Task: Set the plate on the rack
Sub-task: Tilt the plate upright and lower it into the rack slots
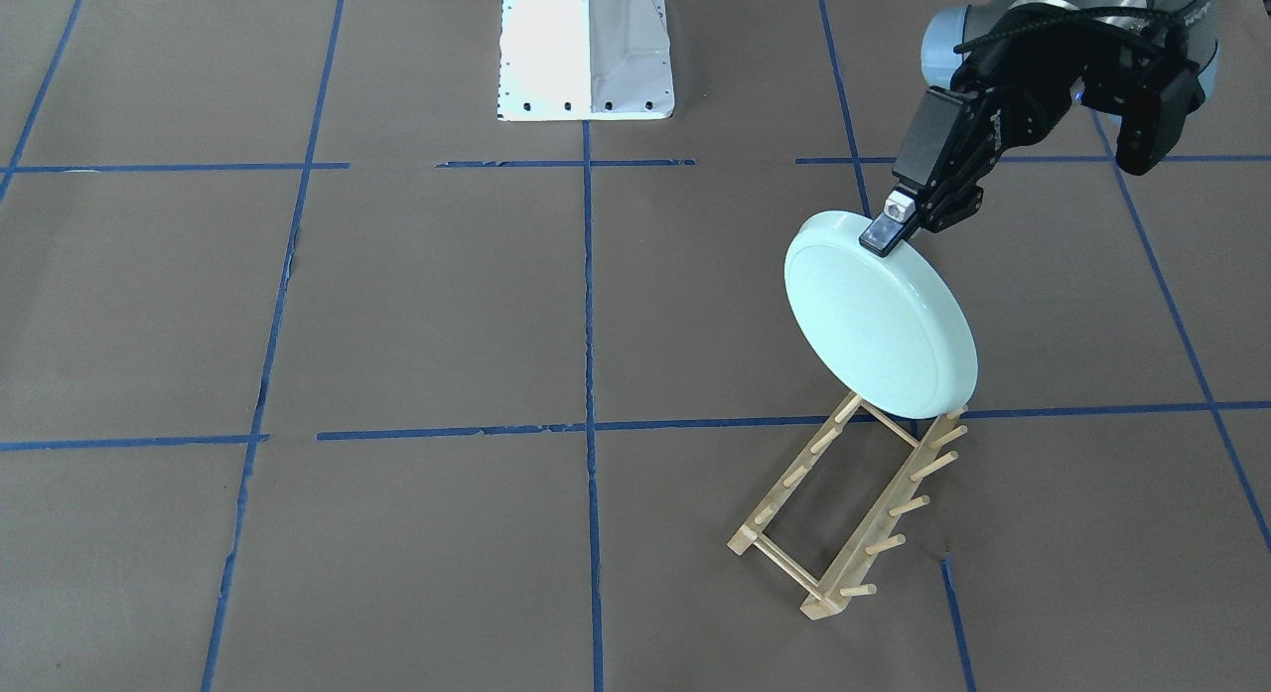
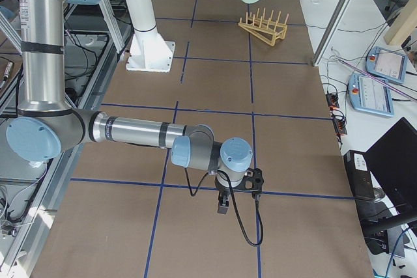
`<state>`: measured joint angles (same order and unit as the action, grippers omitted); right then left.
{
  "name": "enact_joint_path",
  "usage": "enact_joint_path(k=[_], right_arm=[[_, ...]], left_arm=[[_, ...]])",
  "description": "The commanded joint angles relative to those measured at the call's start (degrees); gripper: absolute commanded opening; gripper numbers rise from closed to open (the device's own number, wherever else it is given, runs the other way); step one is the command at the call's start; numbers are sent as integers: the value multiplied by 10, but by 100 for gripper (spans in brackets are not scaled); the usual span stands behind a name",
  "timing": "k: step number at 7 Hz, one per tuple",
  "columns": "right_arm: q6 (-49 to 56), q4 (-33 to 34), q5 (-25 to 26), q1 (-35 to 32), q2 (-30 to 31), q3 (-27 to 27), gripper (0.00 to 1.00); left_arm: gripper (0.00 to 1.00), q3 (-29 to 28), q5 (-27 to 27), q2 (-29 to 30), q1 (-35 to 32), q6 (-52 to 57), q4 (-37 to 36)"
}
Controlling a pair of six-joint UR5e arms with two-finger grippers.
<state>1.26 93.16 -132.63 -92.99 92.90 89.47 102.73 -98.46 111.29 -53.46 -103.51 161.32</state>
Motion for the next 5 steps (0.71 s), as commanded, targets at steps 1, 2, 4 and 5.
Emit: enact_joint_path(k=[1,2,4,5], right_arm=[[0,0,0,0,1,0,100],[1,0,0,0,0,0,100],[1,0,0,0,0,0,100],[0,0,0,0,0,0,100]], left_arm=[[0,-96,51,43,1,-24,65],[0,-130,76,64,1,-25,63],[0,-176,98,89,0,-26,60],[0,-191,120,102,0,-54,58]])
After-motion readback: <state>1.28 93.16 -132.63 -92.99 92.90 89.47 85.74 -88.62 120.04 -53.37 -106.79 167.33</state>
